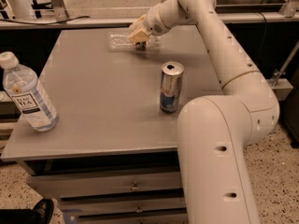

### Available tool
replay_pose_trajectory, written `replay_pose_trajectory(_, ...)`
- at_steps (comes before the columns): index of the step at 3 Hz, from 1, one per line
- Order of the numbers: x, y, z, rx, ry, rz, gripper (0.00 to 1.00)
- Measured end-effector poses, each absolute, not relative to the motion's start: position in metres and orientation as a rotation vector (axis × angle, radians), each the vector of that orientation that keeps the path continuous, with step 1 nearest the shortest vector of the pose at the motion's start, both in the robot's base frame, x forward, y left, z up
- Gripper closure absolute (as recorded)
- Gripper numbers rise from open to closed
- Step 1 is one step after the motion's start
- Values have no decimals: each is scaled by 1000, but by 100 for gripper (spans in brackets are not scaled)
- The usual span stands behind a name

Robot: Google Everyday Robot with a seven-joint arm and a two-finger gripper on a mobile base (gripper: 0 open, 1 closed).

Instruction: Move water bottle near blue plastic bottle

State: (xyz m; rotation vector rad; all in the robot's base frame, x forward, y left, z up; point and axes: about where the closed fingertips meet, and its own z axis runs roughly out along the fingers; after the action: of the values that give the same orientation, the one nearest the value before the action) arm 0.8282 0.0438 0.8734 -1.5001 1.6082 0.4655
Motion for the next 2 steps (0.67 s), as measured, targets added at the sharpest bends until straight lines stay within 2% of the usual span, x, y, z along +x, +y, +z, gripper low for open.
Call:
replay_pose_trajectory(1, 816, 33, 870, -1578, 1613, 444, 14)
replay_pose_trajectory(2, 805, 24, 867, -1644, 1615, 428, 0)
